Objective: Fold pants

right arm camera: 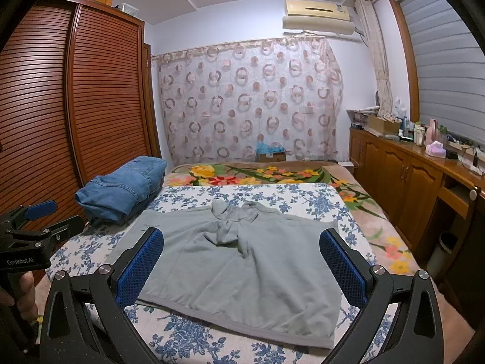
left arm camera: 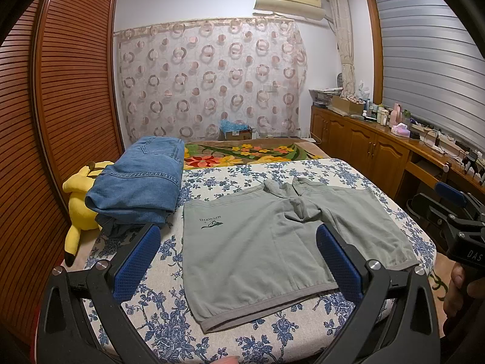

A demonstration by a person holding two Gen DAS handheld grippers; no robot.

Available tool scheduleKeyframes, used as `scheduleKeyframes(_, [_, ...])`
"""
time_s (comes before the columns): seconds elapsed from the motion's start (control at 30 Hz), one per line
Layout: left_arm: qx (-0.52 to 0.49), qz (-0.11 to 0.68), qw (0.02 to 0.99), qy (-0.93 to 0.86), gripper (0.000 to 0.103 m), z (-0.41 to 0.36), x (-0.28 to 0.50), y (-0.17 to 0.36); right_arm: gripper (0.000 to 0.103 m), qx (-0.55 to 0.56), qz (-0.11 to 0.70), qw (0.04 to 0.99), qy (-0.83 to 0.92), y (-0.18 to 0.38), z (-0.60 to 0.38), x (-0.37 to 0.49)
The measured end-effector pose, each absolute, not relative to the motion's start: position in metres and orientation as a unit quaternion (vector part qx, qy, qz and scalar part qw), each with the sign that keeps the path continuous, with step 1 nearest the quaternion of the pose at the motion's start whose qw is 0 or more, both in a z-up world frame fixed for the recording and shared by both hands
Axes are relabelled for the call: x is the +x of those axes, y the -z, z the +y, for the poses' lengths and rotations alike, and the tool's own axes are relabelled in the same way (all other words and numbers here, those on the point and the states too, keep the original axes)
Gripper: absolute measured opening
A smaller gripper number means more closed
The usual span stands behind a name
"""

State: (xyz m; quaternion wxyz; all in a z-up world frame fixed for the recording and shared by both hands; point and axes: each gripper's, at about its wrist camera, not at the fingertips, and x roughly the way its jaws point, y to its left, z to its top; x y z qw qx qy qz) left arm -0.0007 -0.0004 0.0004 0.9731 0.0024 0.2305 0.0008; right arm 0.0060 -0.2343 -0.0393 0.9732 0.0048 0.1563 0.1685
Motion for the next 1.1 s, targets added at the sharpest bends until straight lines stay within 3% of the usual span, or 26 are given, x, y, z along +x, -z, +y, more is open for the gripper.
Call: scheduleKeyframes(1.1, [0.004,0.229,0.973,-0.001,0.103,0.0058,-0.0021,-0.0002,0.103,0.006,0.156,0.973,-0.169,0.0389,-0.2344,0.0049])
